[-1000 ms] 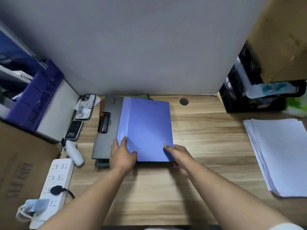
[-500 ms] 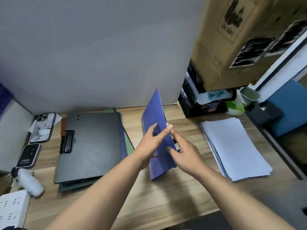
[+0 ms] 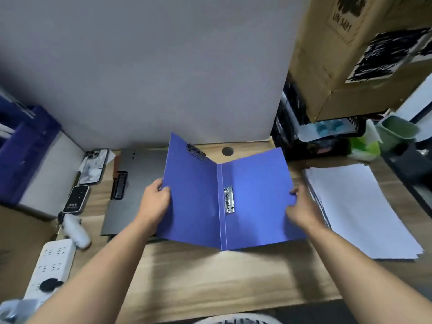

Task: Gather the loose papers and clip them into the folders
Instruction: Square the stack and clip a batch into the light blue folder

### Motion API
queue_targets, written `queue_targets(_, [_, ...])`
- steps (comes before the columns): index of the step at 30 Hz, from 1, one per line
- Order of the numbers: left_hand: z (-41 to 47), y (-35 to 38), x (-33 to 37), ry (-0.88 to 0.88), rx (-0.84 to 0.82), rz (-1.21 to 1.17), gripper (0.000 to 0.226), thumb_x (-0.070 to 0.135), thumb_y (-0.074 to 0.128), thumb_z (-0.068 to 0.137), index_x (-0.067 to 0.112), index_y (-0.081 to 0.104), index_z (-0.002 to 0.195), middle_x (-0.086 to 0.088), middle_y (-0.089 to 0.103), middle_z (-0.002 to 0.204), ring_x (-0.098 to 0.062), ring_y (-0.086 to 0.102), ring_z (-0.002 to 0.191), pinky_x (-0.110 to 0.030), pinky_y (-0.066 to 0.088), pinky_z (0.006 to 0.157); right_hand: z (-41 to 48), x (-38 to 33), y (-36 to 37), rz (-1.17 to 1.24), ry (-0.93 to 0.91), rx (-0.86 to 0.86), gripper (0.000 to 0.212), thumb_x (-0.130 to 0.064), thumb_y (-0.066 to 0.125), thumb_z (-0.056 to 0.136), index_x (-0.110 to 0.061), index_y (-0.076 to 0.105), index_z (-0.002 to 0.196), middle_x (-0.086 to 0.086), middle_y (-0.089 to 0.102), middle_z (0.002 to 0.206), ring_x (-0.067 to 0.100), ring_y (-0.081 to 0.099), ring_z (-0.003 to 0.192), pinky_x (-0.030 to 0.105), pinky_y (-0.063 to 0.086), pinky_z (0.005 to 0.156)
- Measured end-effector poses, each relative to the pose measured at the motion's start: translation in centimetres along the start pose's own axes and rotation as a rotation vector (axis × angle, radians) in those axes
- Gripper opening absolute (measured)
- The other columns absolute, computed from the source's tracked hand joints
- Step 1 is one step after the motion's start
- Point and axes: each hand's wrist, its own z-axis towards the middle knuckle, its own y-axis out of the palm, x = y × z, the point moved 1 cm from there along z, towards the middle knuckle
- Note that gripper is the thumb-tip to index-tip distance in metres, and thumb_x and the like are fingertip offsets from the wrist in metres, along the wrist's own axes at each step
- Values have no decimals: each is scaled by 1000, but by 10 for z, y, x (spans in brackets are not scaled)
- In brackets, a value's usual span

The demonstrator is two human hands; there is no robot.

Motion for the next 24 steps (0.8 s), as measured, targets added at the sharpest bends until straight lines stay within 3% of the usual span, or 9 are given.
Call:
queue_targets(4, [14,-18,-51,-155,76,334,48,4,51,94,12,43,140,-14,63,113,-36,59,103,-39,46,83,4,37,24,-82,83,-102,48,-5,55,86,-22,39,129,10,58,102,33,56,84,35,42,70])
queue_targets(7, [17,-7,-70,-226,126,655,68,10,64,88,16,35,149,-22,44,145,-41,45,133,-50,41,104,-2,50,41,-89,55,-136,59,-7,59,85,-23,37,138,12,50,131,35,56,109,37,48,83])
queue_targets(10, [14,31,-62,-76,119,761,73,14,67,88,20,35,153,-18,26,161,-35,28,148,-50,32,114,-11,54,44,-141,35,-150,57,-14,60,85,-23,45,140,11,37,140,31,45,131,38,46,103])
queue_targets(12, [8,76,-50,117,24,693,62,14,64,90,19,46,149,-15,31,159,-33,31,148,-48,32,116,-13,59,37,-108,-11,-146,51,-17,61,85,-21,53,136,10,40,138,28,45,132,36,43,107])
queue_targets(15, [-23,165,-15,366,-302,519,46,14,63,92,20,61,138,-5,47,146,-25,48,136,-33,39,110,-5,84,2,-12,-27,-59,42,-15,60,88,-22,59,129,7,44,130,24,52,121,35,46,99])
queue_targets(18, [-60,237,12,508,-614,495,48,14,59,96,17,56,144,-3,49,147,-20,52,135,-19,34,104,13,117,-43,53,29,77,35,-13,61,89,-23,61,123,4,44,126,26,53,119,32,45,91])
queue_targets(22, [-90,323,35,584,-756,599,60,16,53,96,16,38,154,-6,45,154,-26,48,139,-33,44,106,54,181,-104,75,151,200,37,-12,61,89,-18,60,125,13,46,132,30,47,128,35,43,97])
queue_targets(24, [-95,359,39,567,-773,656,67,16,50,96,16,27,159,-4,32,164,-24,42,145,-38,48,104,76,211,-127,65,206,182,42,-16,62,89,-15,58,131,15,47,135,31,42,133,37,42,100])
